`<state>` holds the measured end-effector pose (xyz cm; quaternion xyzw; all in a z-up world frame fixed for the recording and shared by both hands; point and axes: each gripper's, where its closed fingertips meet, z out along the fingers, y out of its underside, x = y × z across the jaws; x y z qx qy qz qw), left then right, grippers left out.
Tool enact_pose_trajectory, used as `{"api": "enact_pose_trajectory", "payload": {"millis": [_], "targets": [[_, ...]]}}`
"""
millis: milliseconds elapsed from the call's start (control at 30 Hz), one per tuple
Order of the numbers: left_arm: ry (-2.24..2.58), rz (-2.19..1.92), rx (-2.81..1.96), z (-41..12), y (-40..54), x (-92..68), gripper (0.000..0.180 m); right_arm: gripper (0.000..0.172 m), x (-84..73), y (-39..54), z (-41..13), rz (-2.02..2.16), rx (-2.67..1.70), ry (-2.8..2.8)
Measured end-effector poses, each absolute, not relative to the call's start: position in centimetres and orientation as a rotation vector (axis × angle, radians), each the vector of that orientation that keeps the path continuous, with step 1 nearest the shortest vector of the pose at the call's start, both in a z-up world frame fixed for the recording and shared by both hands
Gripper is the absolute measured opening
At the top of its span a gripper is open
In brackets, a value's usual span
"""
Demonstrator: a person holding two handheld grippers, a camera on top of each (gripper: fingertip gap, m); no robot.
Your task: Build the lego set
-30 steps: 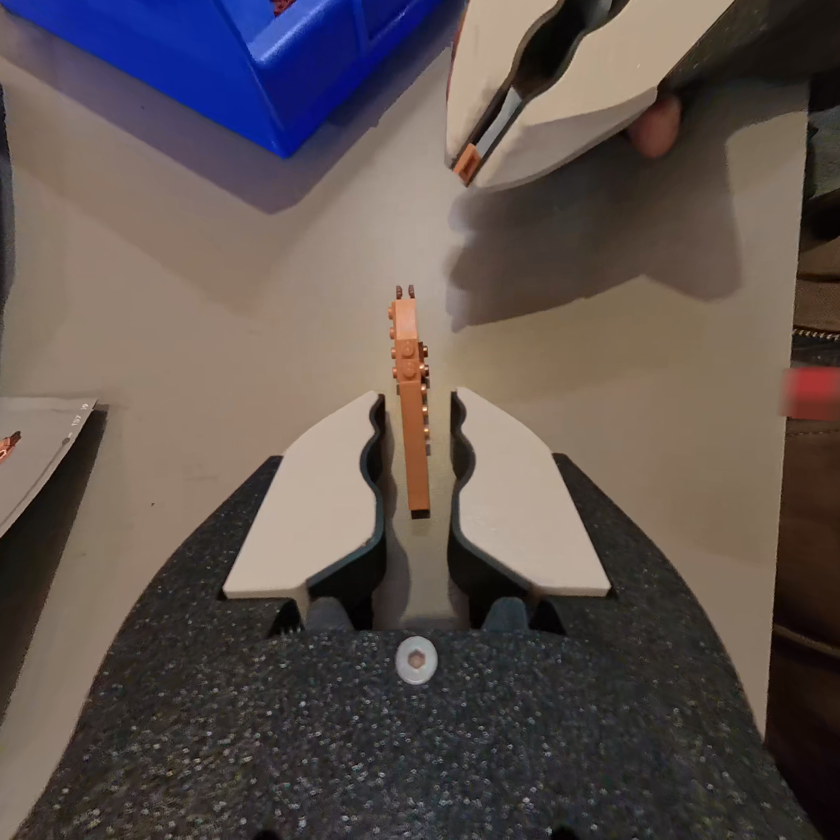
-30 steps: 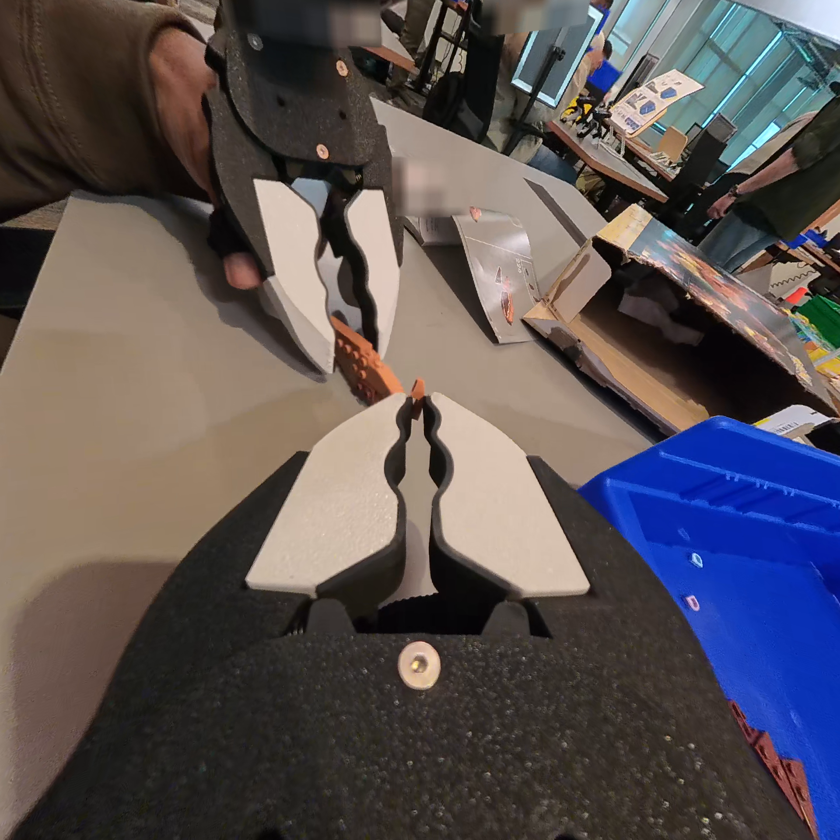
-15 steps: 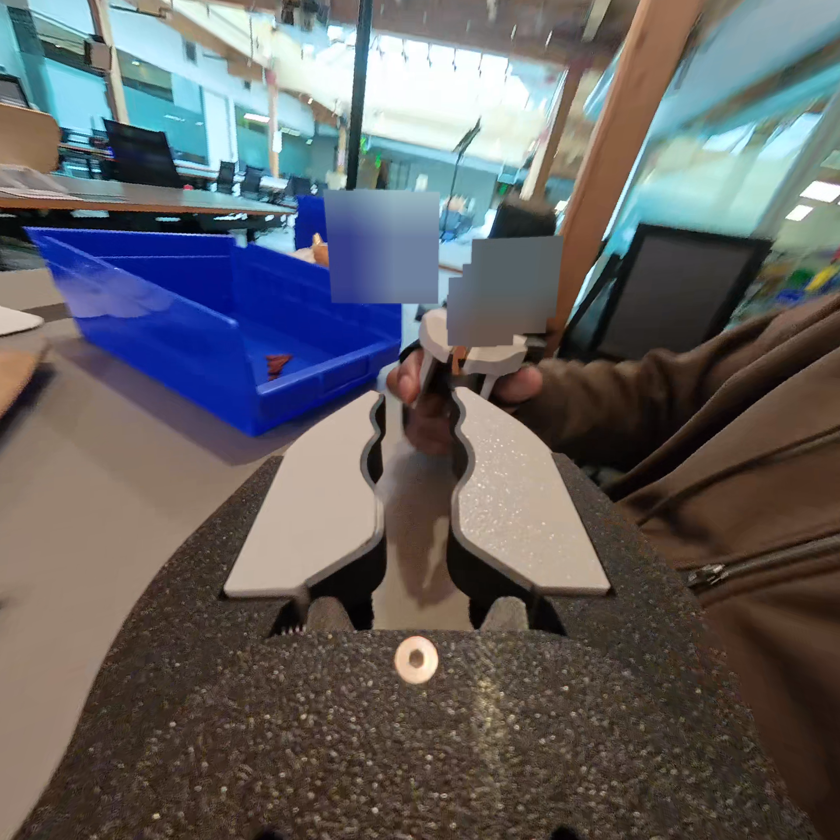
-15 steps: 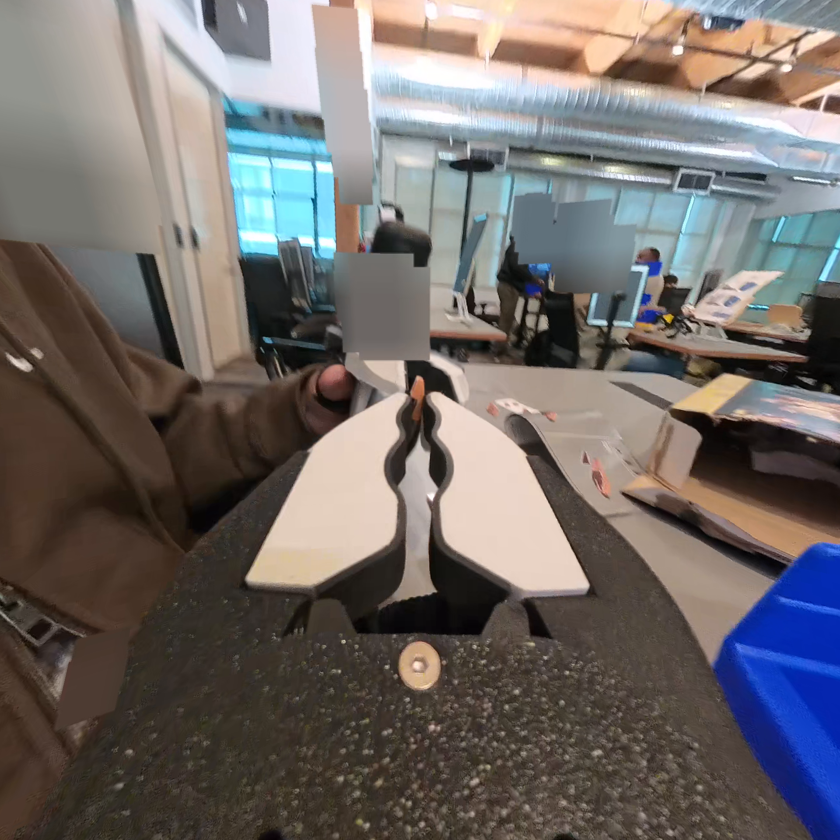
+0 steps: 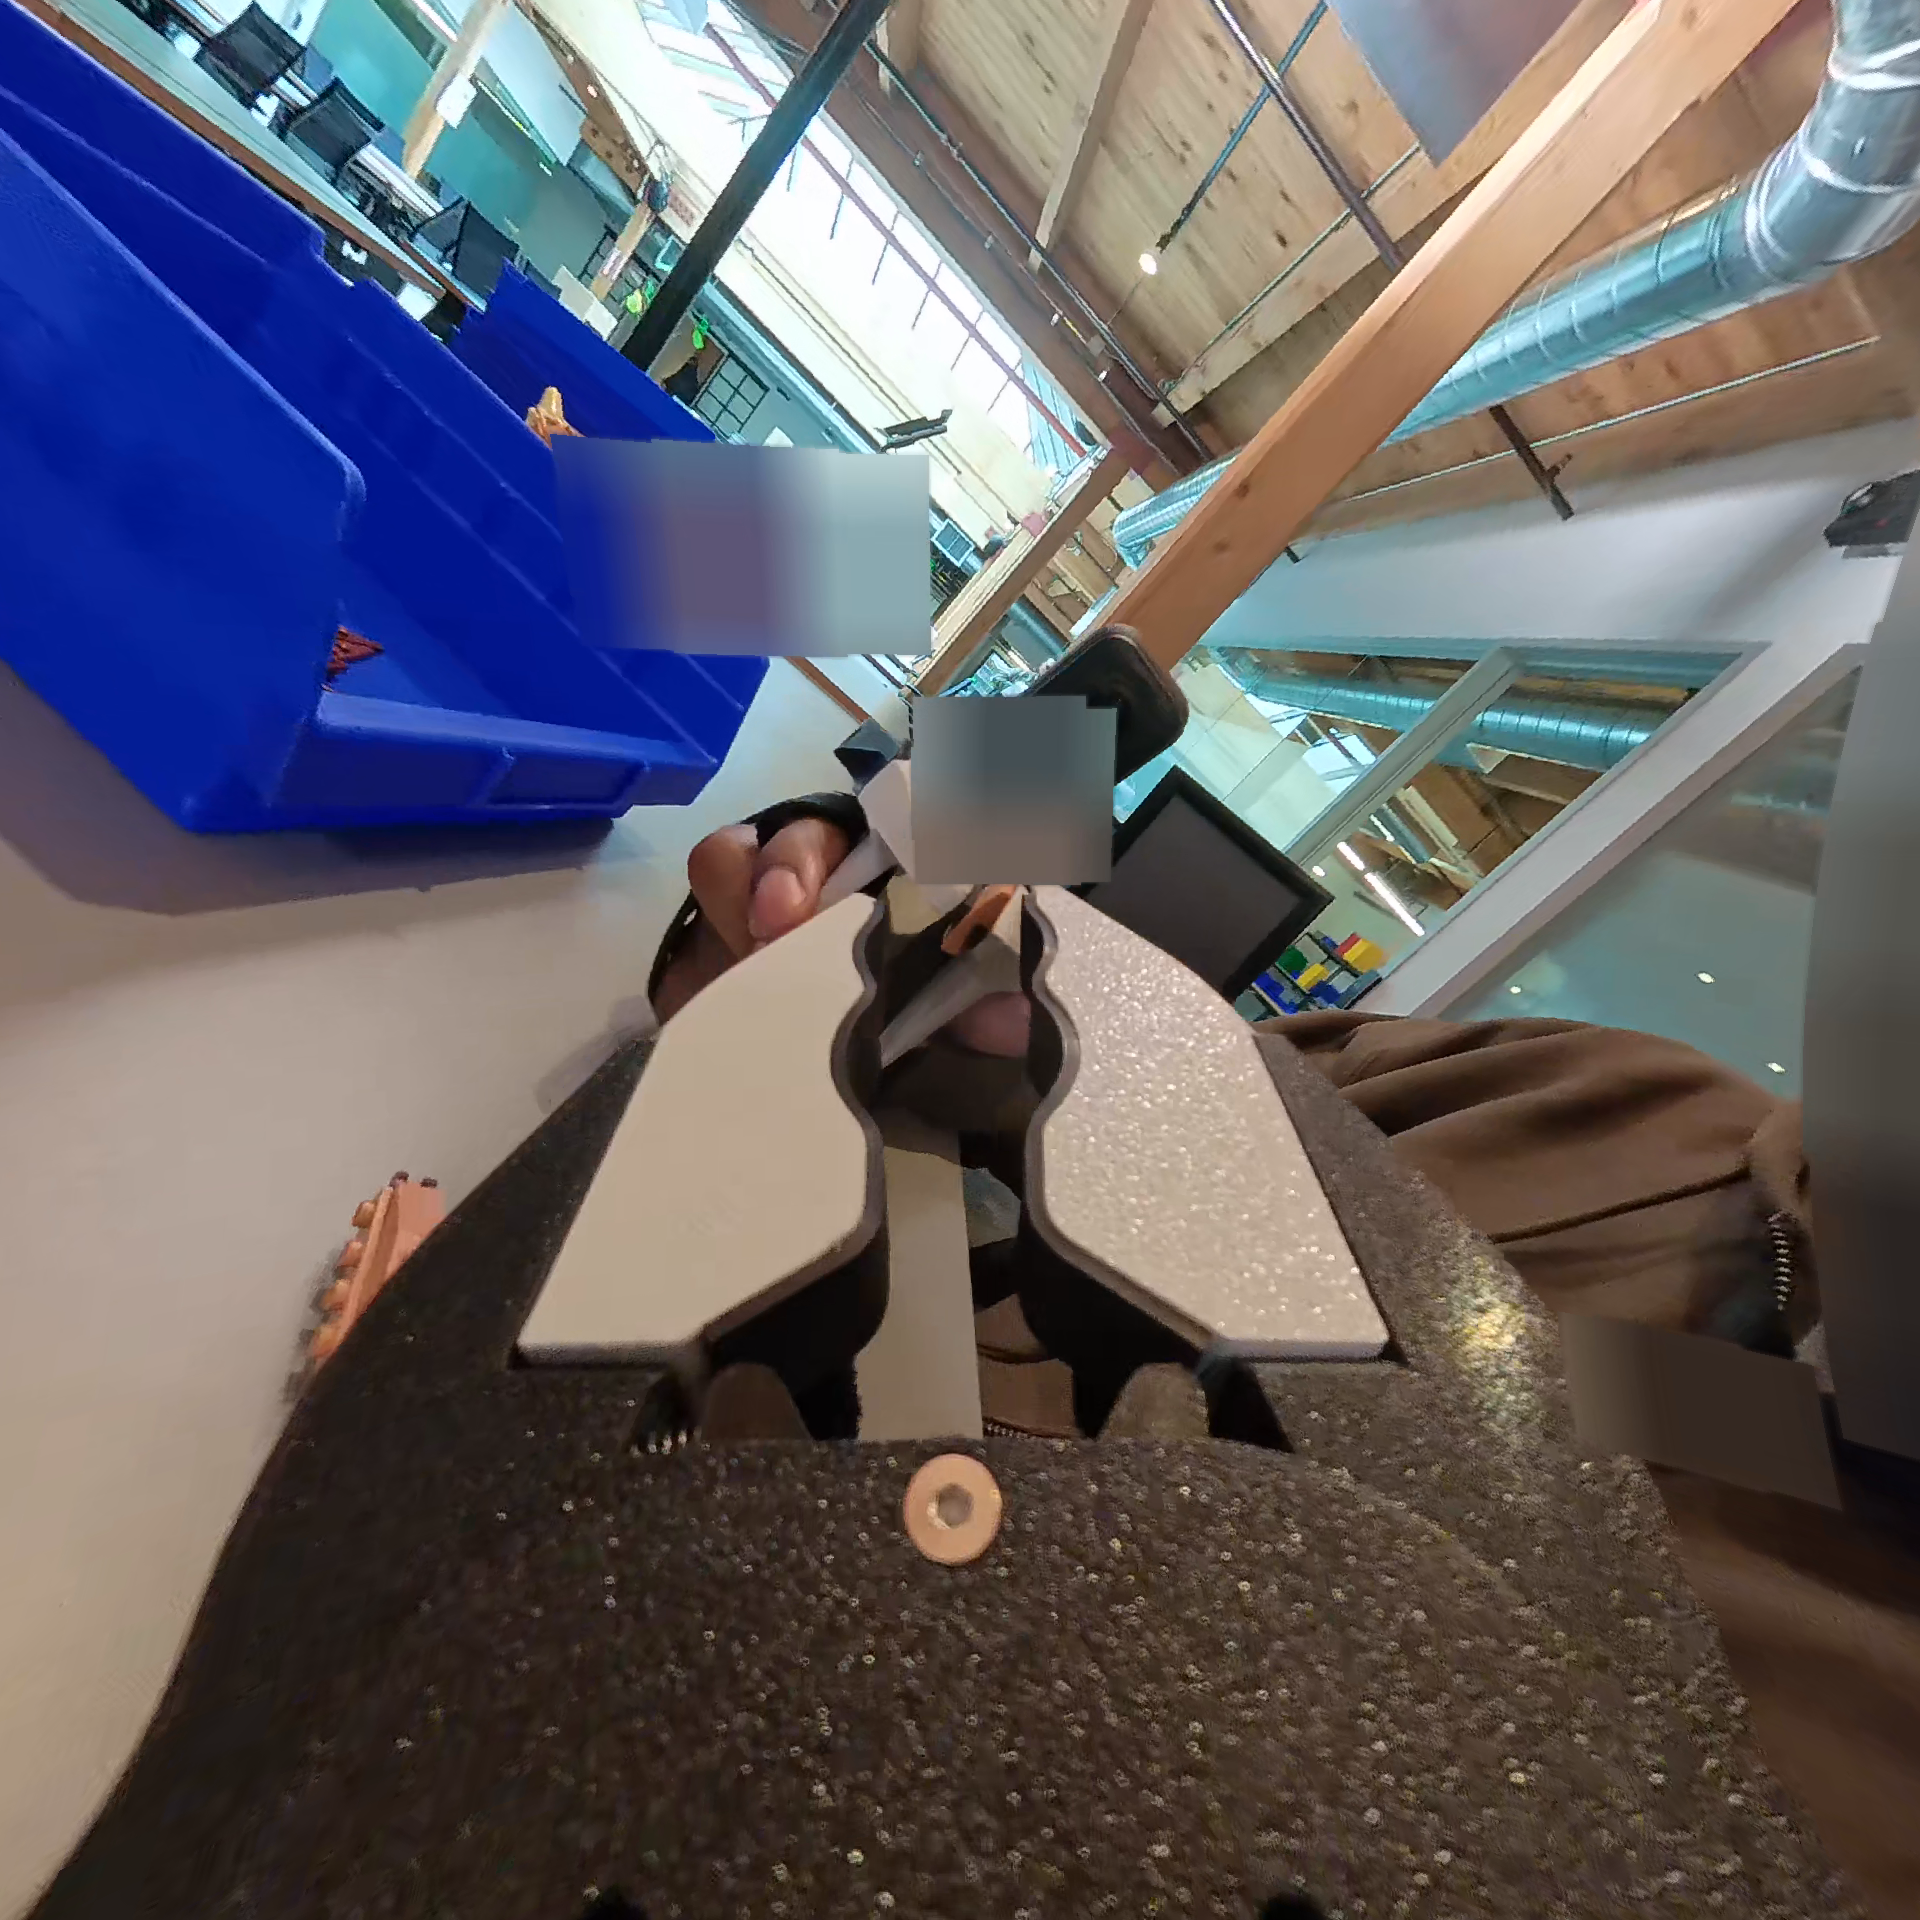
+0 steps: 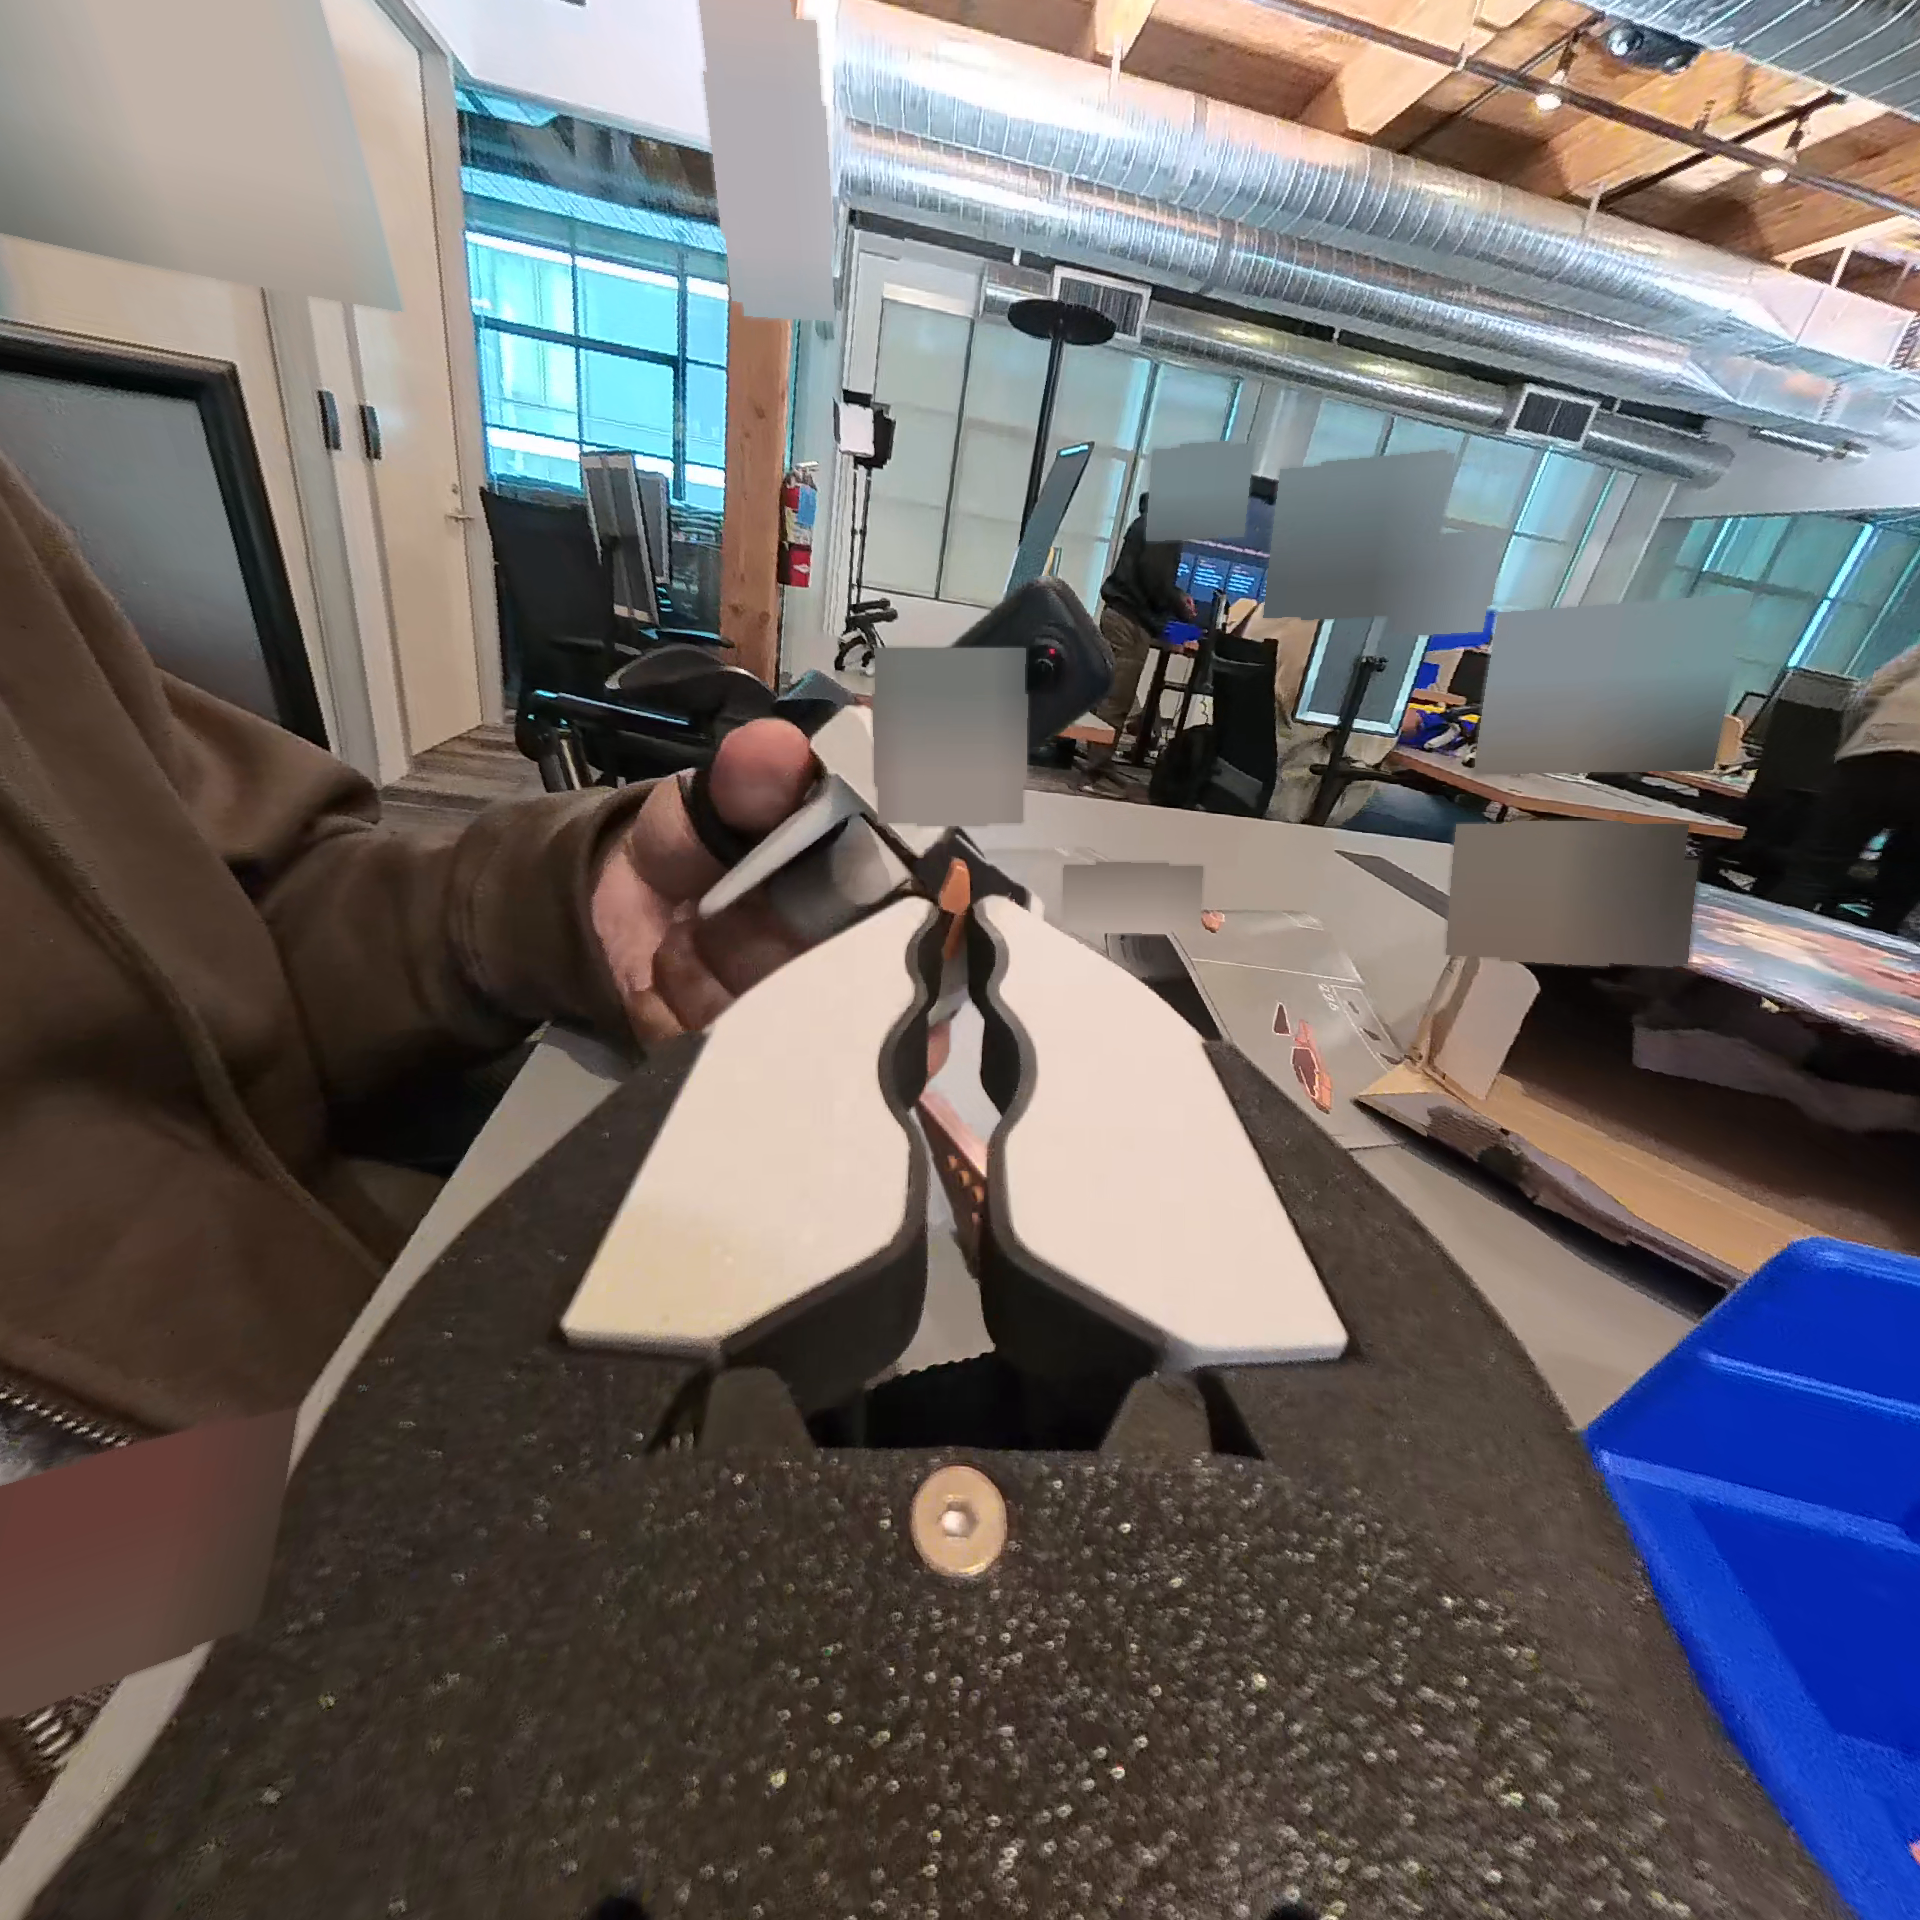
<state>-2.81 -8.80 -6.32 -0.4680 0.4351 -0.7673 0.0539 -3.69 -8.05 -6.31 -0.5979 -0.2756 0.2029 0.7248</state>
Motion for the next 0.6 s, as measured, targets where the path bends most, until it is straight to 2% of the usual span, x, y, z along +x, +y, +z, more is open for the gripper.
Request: {"api": "enact_pose_trajectory", "payload": {"millis": [133, 233, 333, 600], "targets": [[1.35, -2.34, -1.469, -6.9, -9.3, -2.6, 0.022, 0.004, -3.7, -7.9, -6.6, 0.417, -1.329, -0.623], [1.341, -2.358, -1.479, -7.0, -9.3, -2.5, 0.012, 0.004, -3.5, -7.6, -6.8, 0.384, -1.34, -0.624], [1.339, -2.327, -1.484, -7.1, -9.1, -2.4, 0.011, 0.004, -3.3, -7.4, -7.0, 0.356, -1.344, -0.625], [1.423, -2.056, -1.441, -7.8, -8.4, -1.7, 0.008, 0.009, -2.5, -6.7, -7.6, 0.178, -1.38, -0.652]]}}
